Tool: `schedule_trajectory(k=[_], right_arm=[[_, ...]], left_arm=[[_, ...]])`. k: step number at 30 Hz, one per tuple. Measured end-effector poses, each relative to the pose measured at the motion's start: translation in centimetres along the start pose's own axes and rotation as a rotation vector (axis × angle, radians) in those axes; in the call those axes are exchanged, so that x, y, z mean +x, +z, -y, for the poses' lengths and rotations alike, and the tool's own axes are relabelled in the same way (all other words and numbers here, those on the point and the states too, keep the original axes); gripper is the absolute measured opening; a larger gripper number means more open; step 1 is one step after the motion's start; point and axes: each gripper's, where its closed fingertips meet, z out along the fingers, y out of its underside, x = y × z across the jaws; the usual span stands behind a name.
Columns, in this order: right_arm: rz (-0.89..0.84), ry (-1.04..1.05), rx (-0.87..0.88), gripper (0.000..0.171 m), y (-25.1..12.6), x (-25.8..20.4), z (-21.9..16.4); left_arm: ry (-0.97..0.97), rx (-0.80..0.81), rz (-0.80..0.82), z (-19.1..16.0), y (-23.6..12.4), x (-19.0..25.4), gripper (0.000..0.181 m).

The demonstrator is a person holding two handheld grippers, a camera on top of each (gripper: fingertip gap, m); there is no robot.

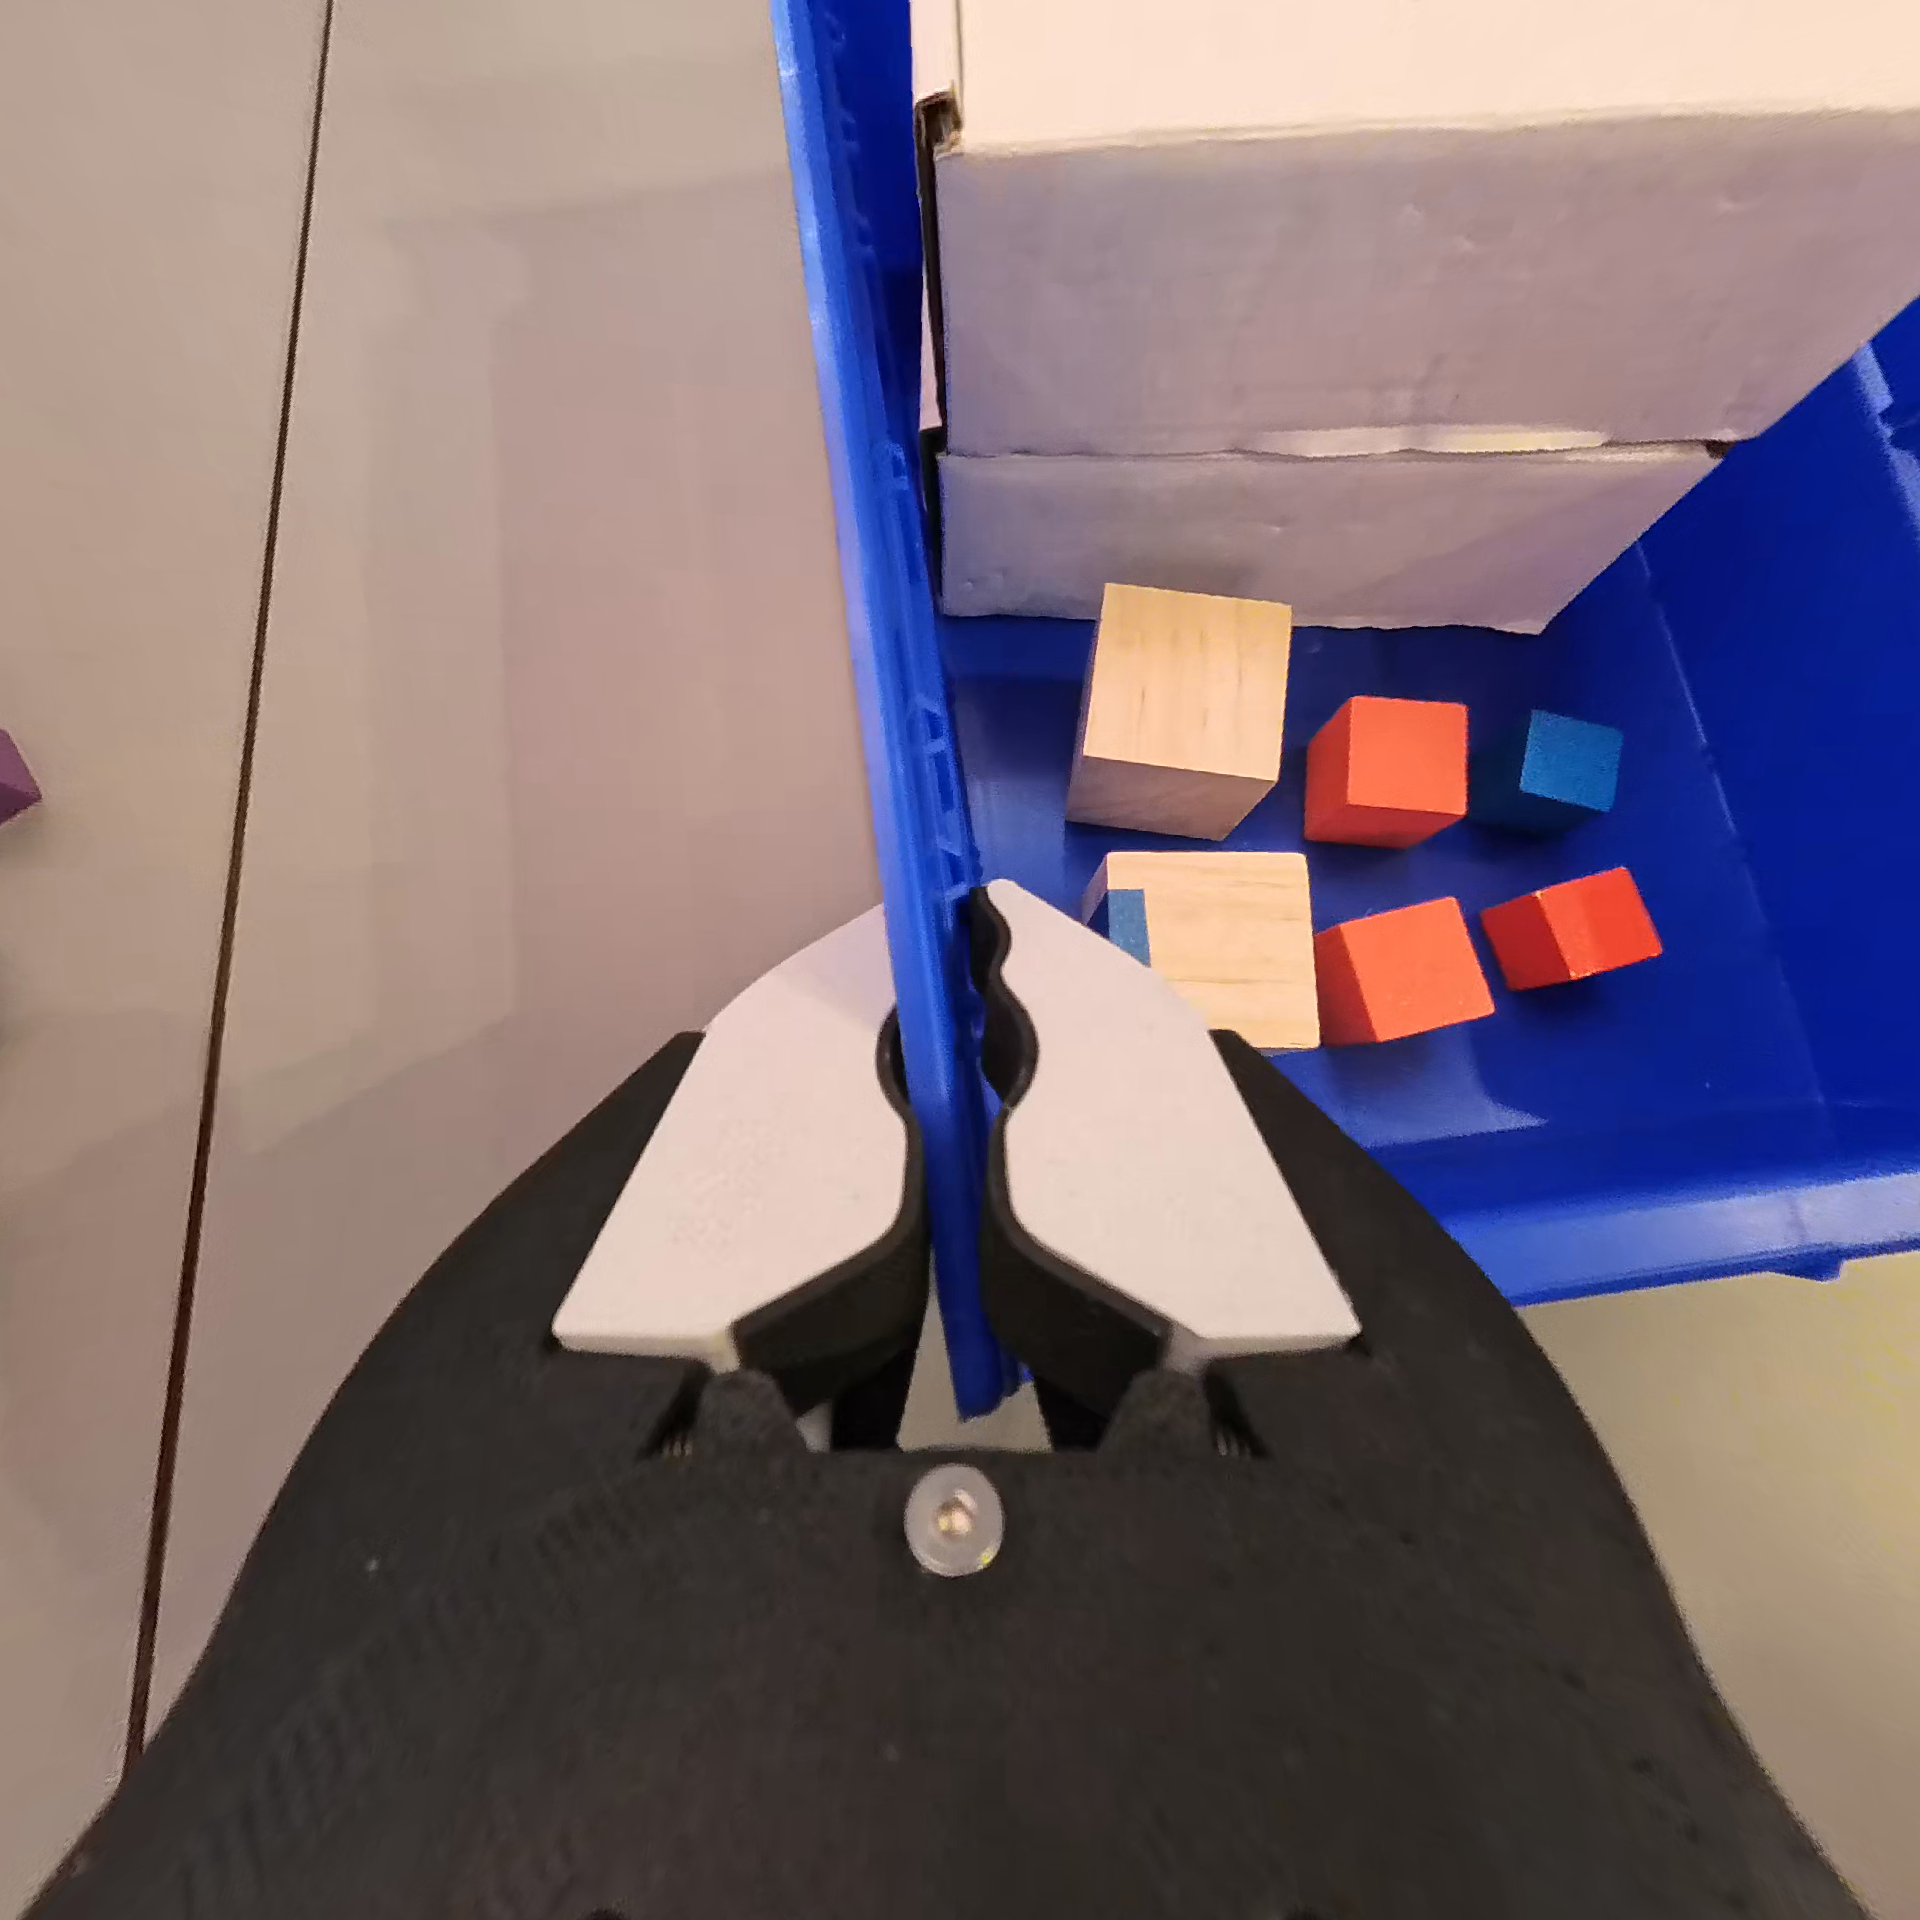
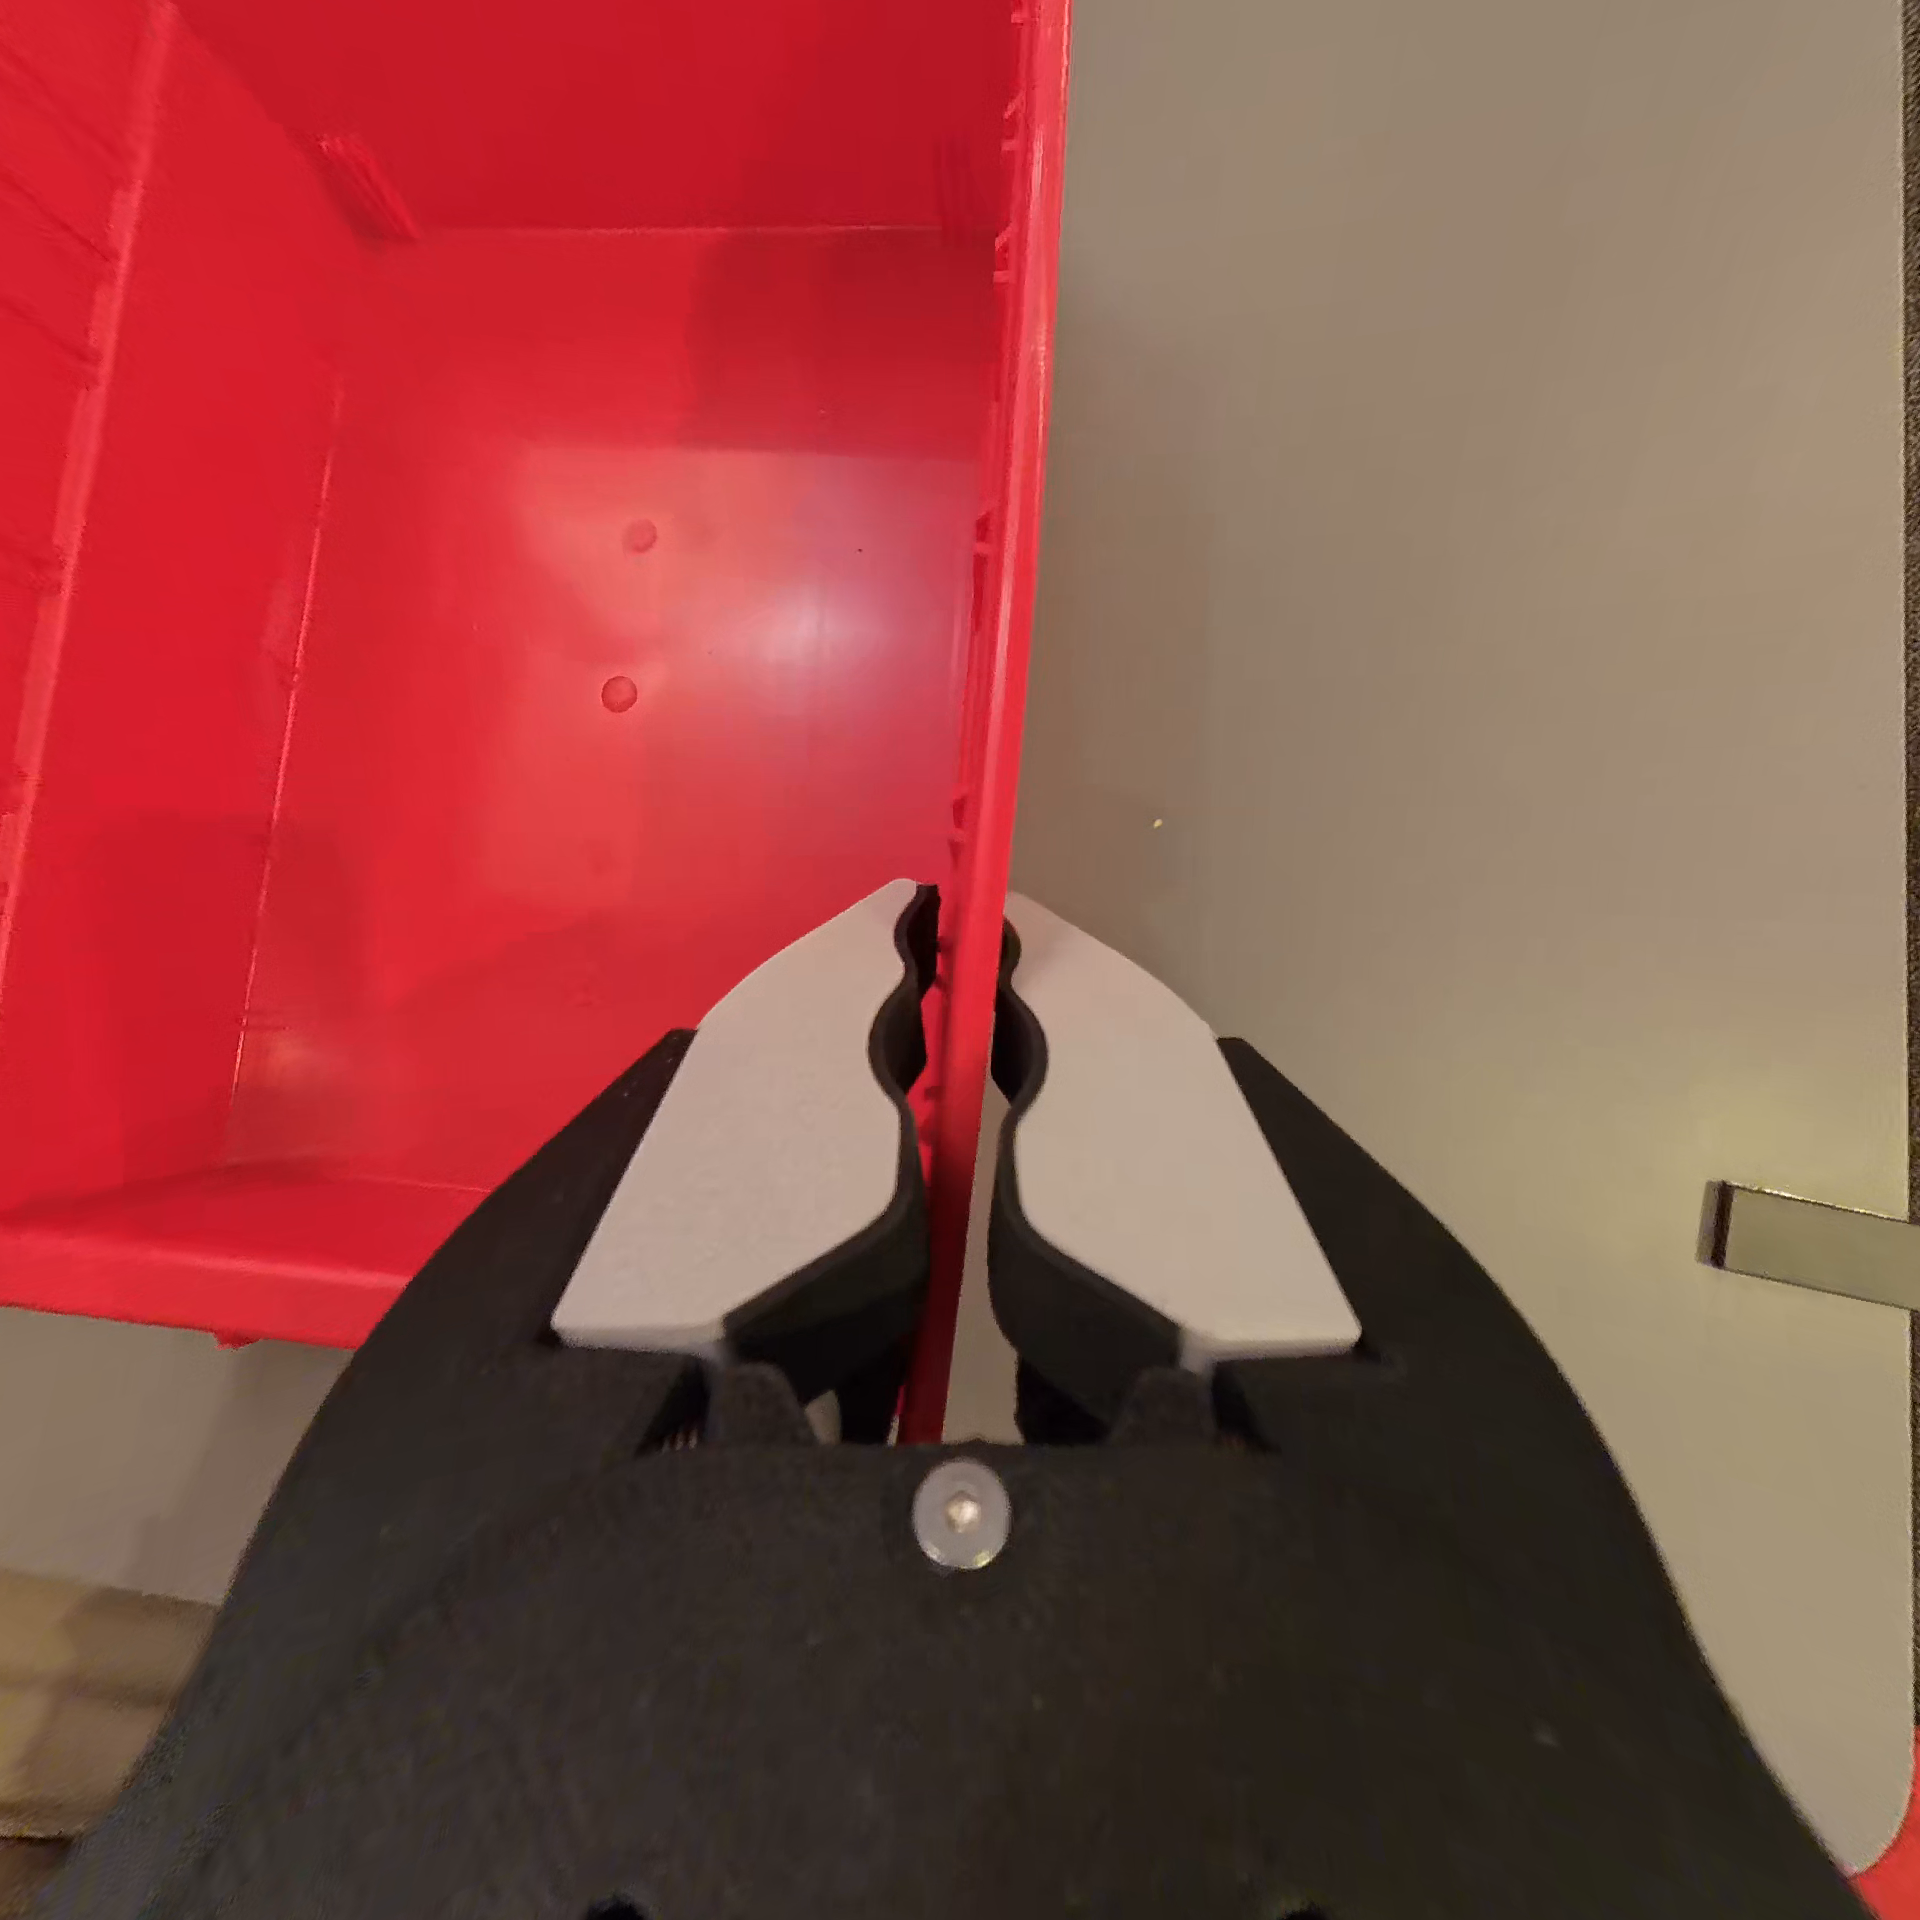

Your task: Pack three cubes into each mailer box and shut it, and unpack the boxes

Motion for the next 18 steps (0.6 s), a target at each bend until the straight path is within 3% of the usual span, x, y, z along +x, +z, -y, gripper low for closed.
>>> schedule_trajectory(k=[7, 10, 13, 18], right_arm=[[-0.004, -0.035, 0.007, 0.011, 0.4, 0.0, 1.1], [-0.021, -0.062, 0.056, 0.027, -0.5, -0.1, 2.1], [-0.088, -0.083, 0.141, 0.047, -2.7, 0.2, 3.6], [-0.098, -0.223, 0.313, 0.053, -7.8, -4.4, 7.0]], left_arm=[[-0.003, 0.024, -0.005, 0.1, 0.3, 0.0, 0.005], [0.004, 0.033, 0.001, 0.2, 0.0, 0.2, 0.032], [0.021, 0.059, 0.027, 0.6, -0.7, -0.2, 0.048], [0.075, 0.14, 0.077, 2.5, -3.1, -1.2, 0.05]])
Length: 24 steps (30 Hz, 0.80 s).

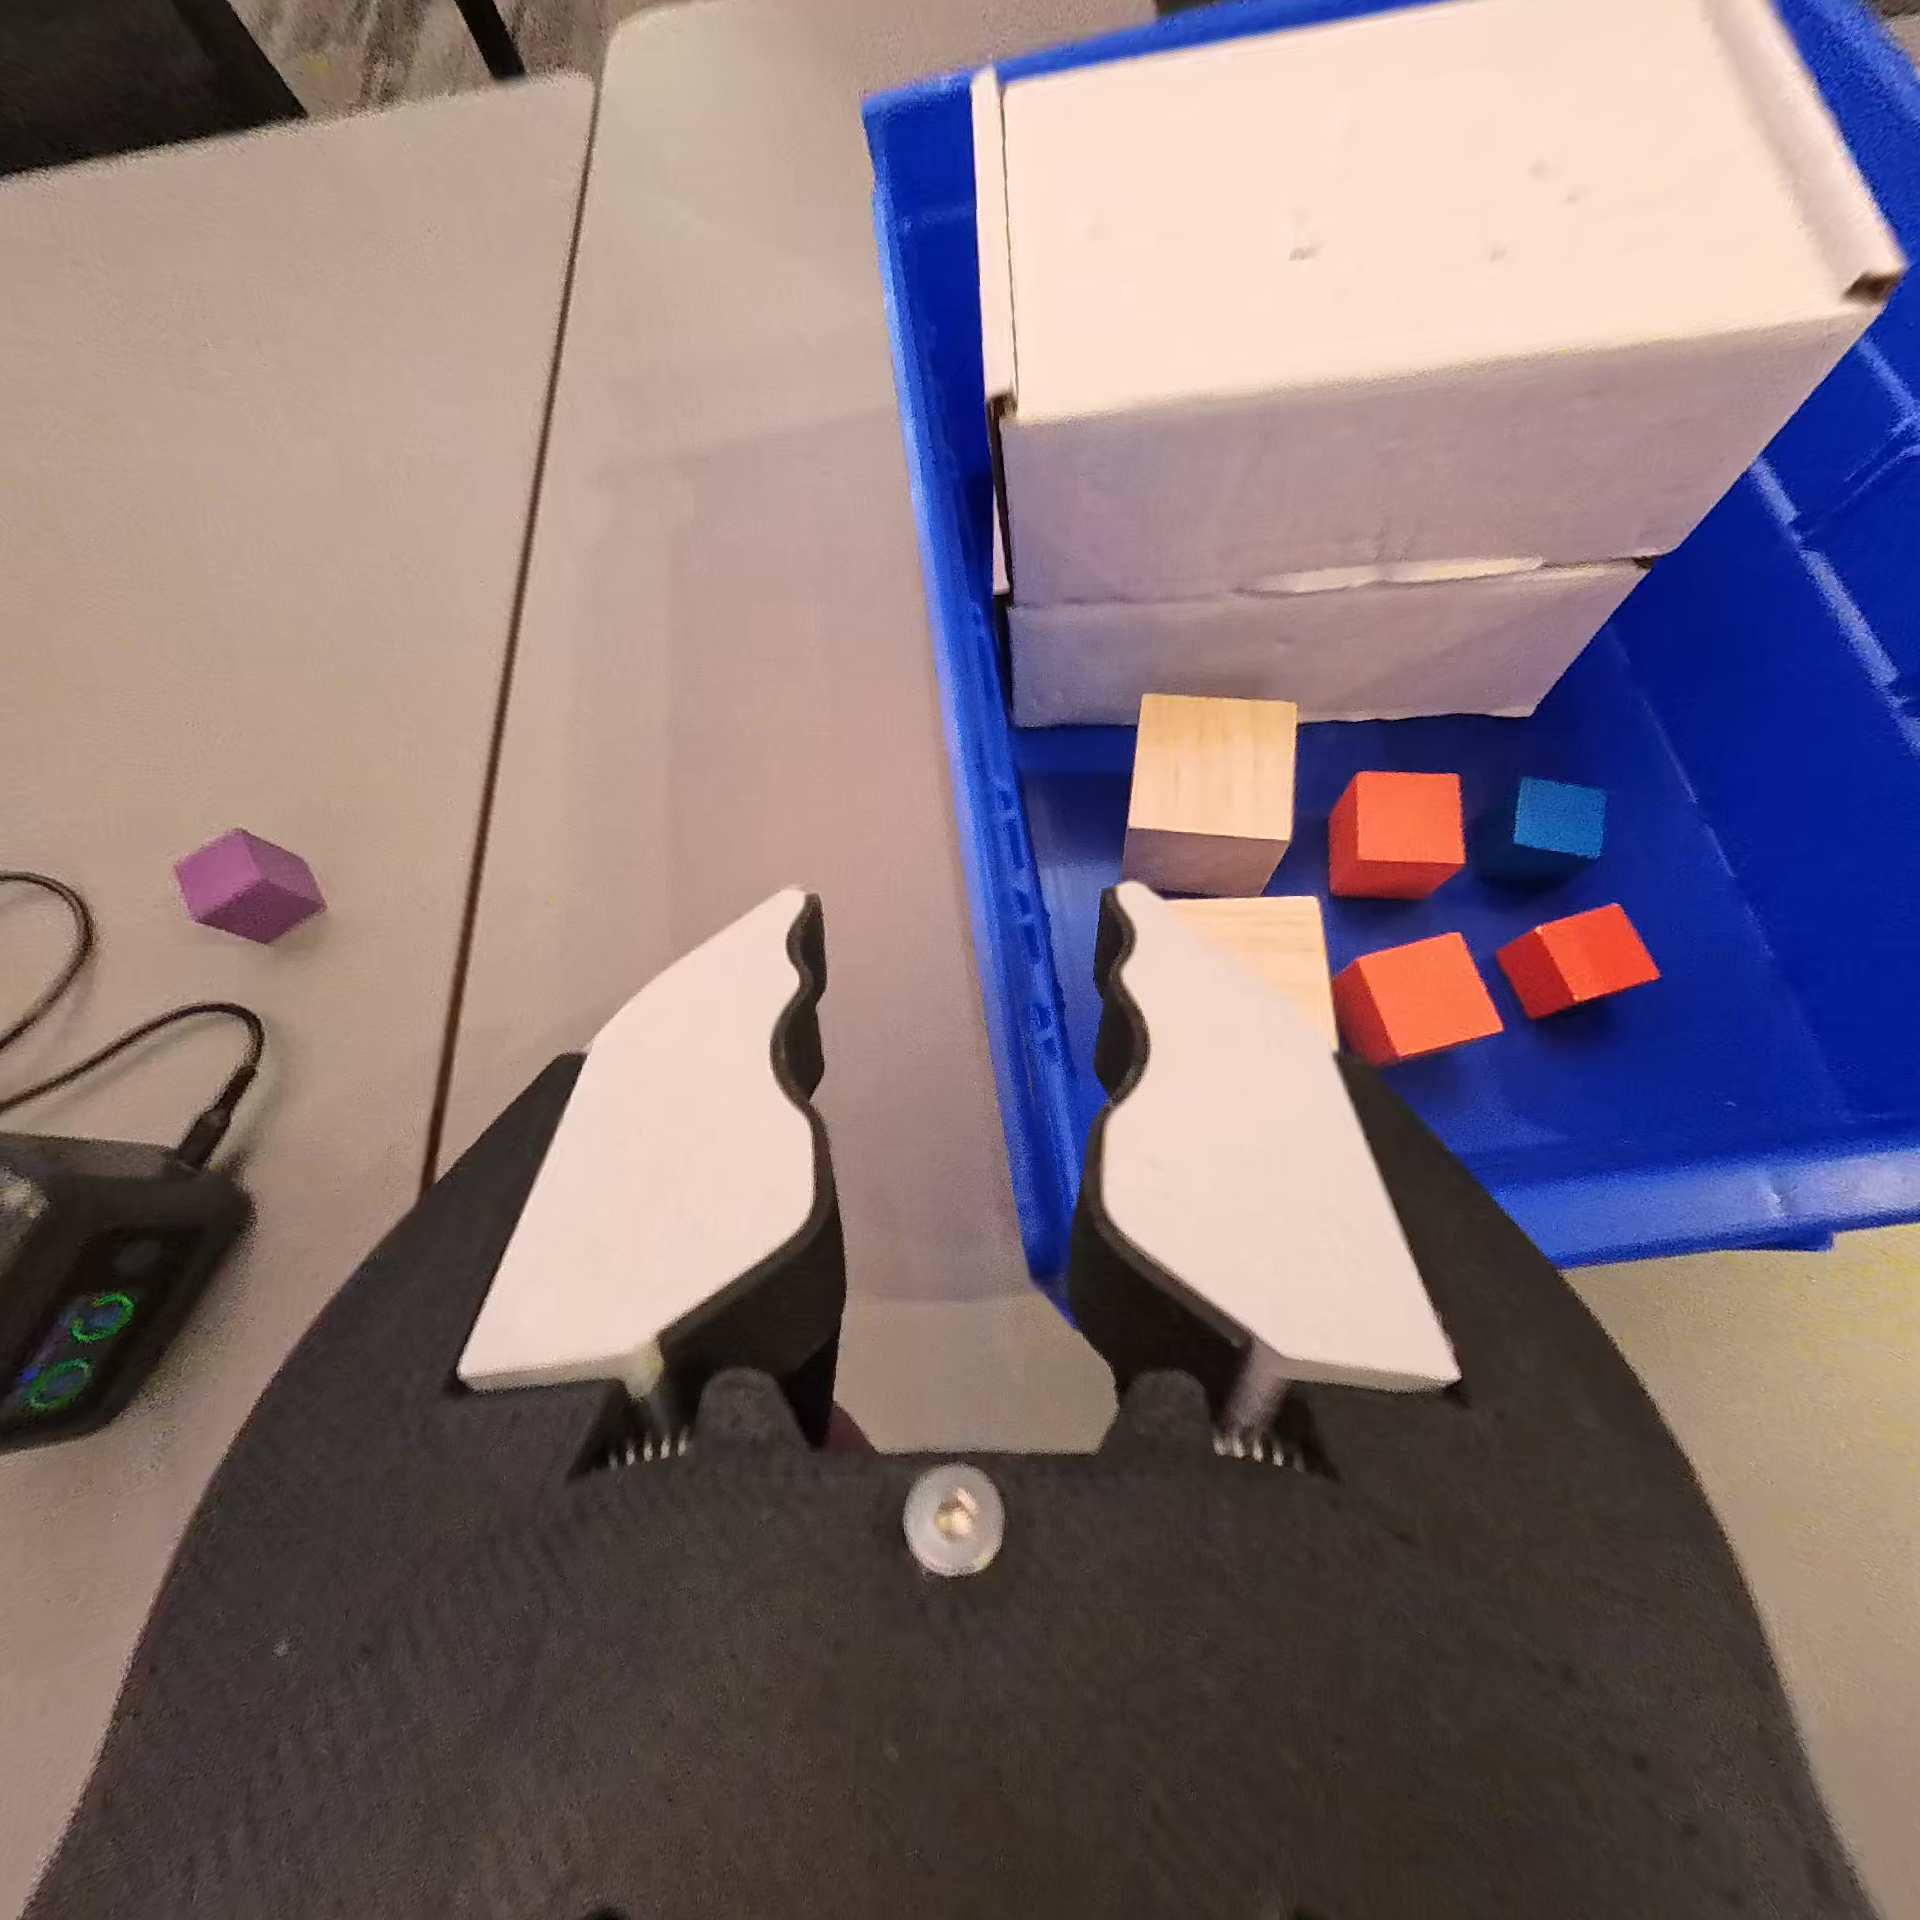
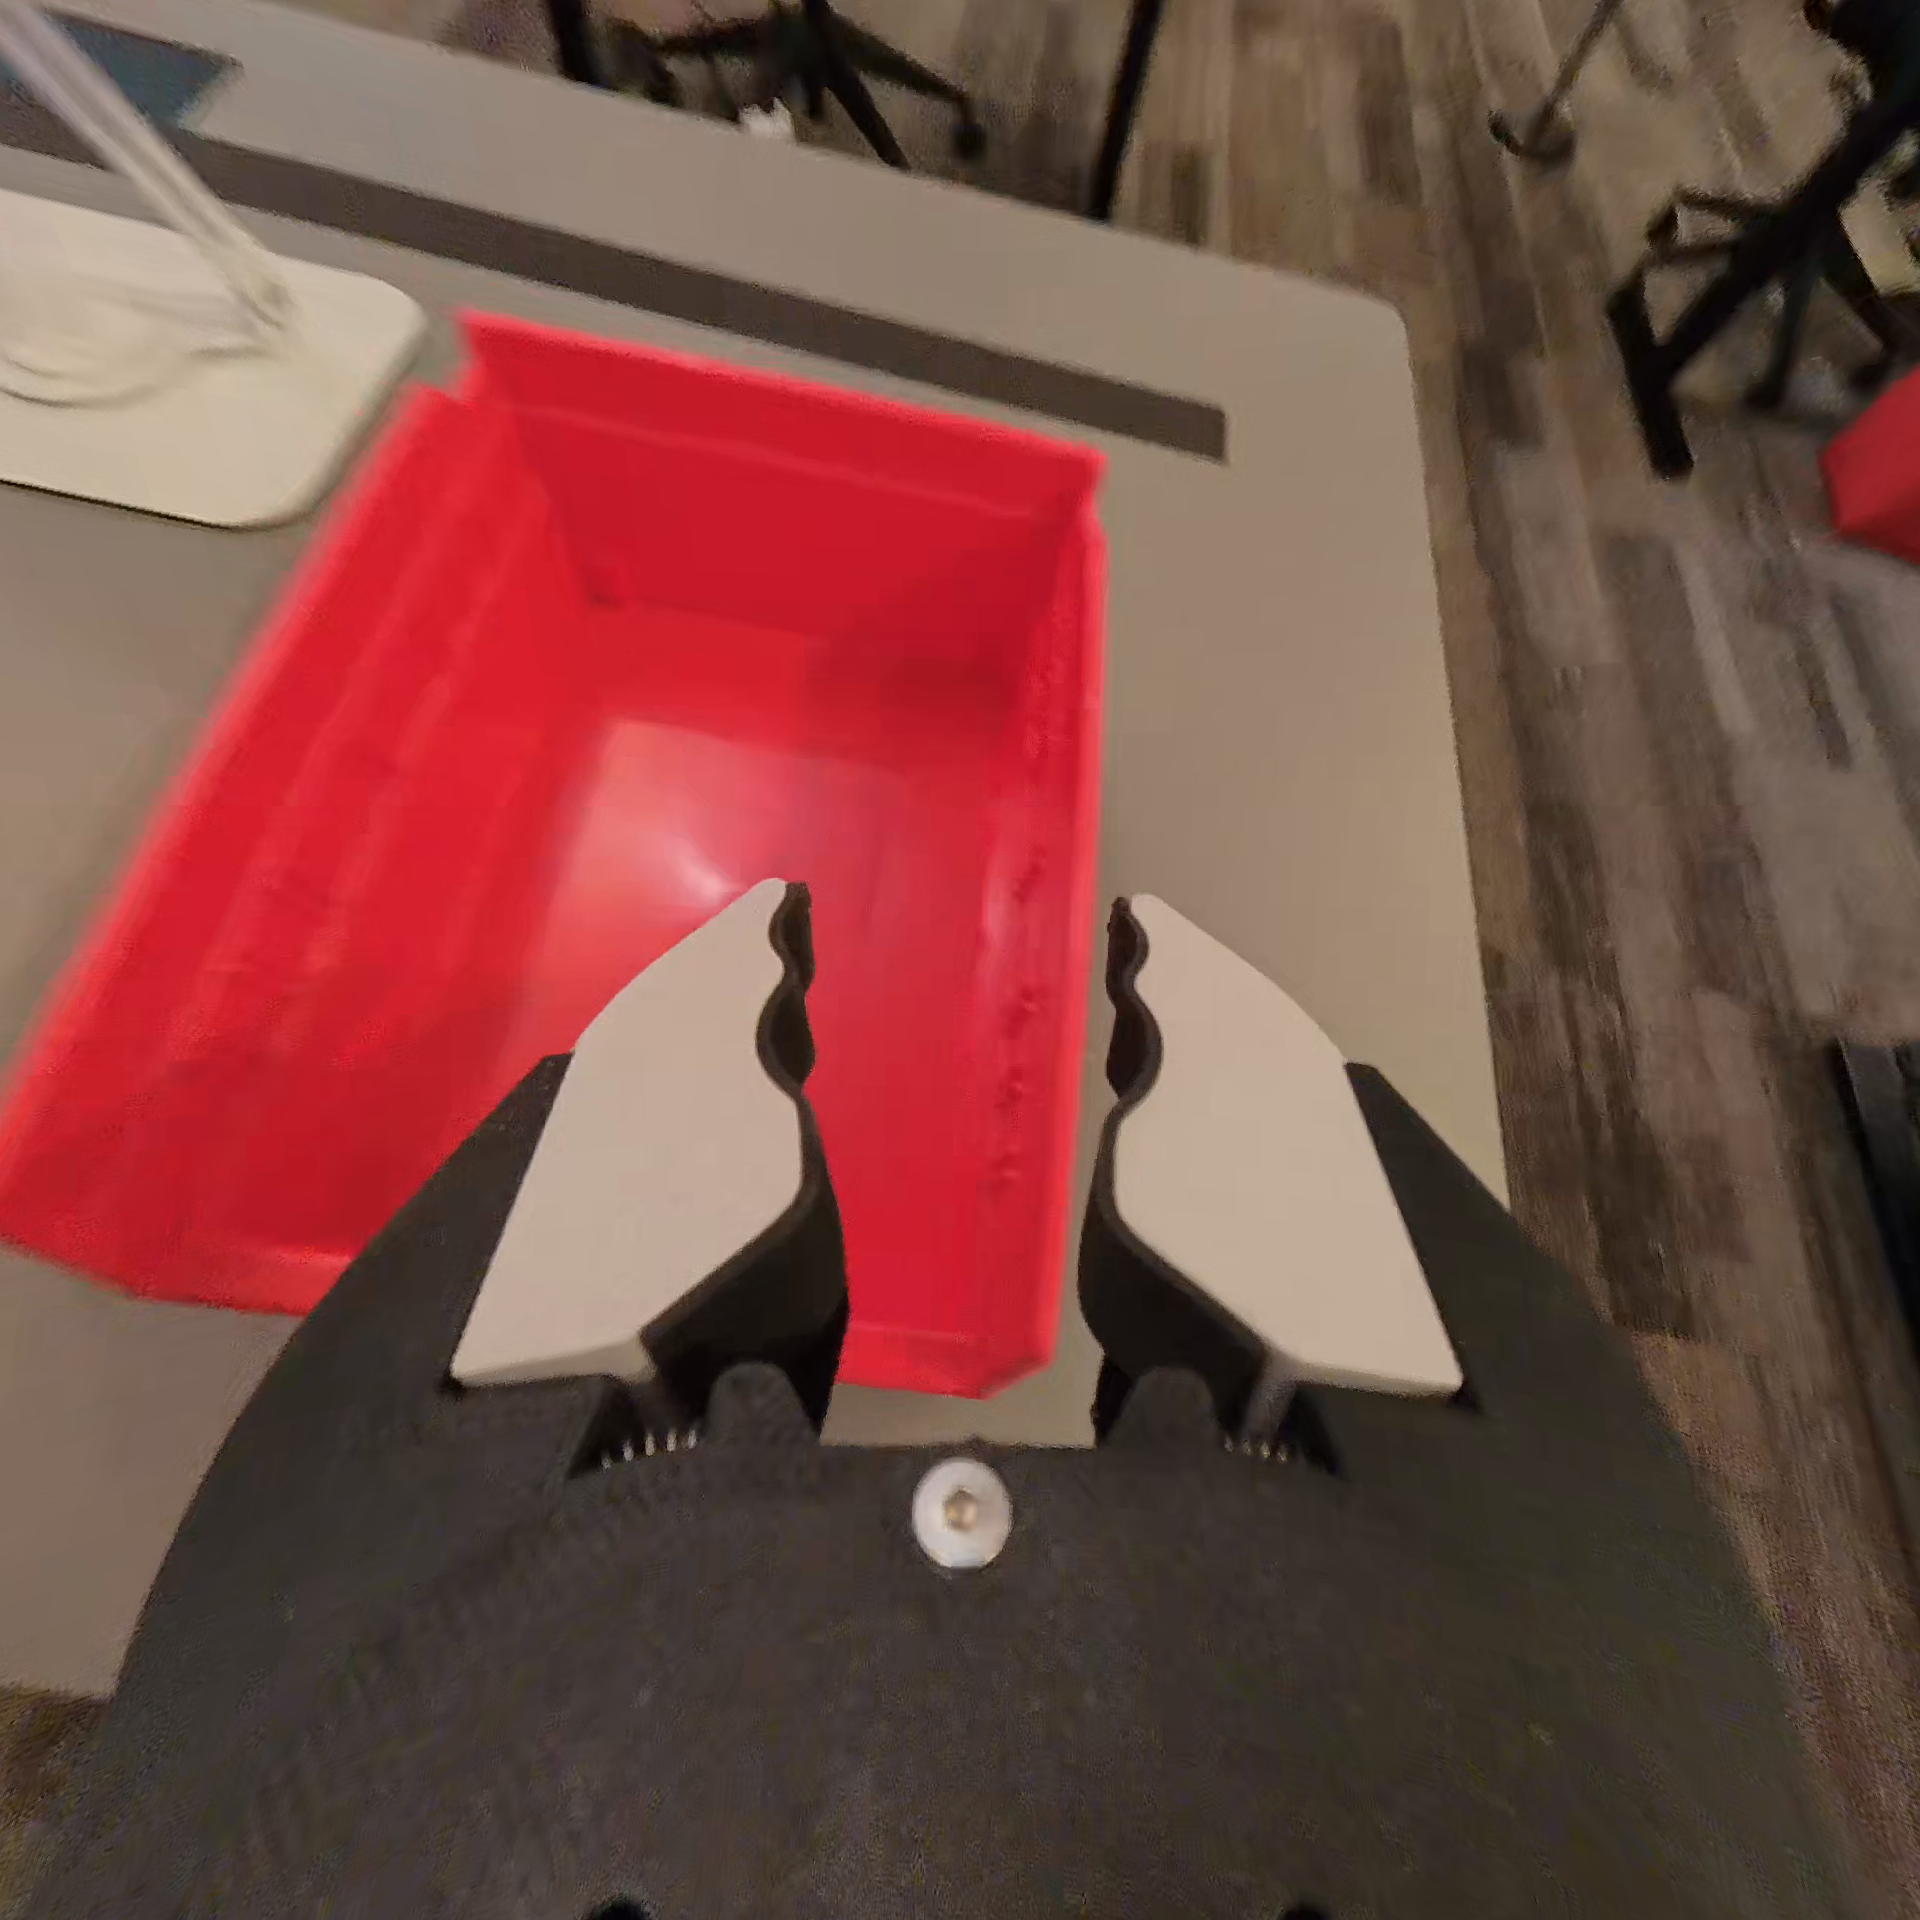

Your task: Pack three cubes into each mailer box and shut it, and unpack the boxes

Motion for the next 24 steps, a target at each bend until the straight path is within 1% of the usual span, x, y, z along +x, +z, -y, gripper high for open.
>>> schedule_trajectory(k=[3, 5, 8, 12, 14, 16, 18, 21, 23, 24], right_arm=[[0.086, -0.057, 0.07, 0.053, -2.1, -4.7, 3.1], [0.161, -0.096, 0.111, 0.052, -3.3, -8.6, 4.7], [0.353, -0.087, 0.157, 0.051, -4.3, -15.8, 6.3], [0.613, -0.069, 0.153, 0.053, -4.6, -26.1, 6.7], [0.743, -0.086, 0.151, 0.054, -4.8, -31.8, 6.7], [0.87, -0.119, 0.134, 0.055, -5.2, -37.5, 6.2], [0.995, -0.149, 0.101, 0.055, -5.8, -42.1, 5.0], [1.0, -0.23, 0.077, 0.053, -4.6, -44.7, 2.8], [1.02, -0.24, 0.053, 0.051, -4.0, -45.4, 1.4], [1.033, -0.239, 0.042, 0.051, -3.7, -45.7, 0.7]], left_arm=[[0.071, 0.051, 0.028, 1.6, -0.9, -0.4, 0.059], [0.129, 0.114, 0.028, 3.1, -1.4, -0.1, 0.063], [0.219, 0.194, 0.009, 5.2, -2.0, 1.0, 0.072], [0.322, 0.204, -0.066, 6.9, -2.0, 3.2, 0.081], [0.389, 0.156, -0.097, 7.2, -1.5, 4.1, 0.09], [0.483, 0.166, -0.107, 8.4, -1.2, 5.0, 0.099], [0.597, 0.179, -0.112, 9.7, -0.8, 5.9, 0.105], [0.768, 0.143, -0.113, 10.9, 0.5, 6.3, 0.111], [0.864, 0.129, -0.126, 11.6, 1.7, 6.3, 0.11], [0.921, 0.094, -0.131, 11.6, 2.6, 6.1, 0.11]])
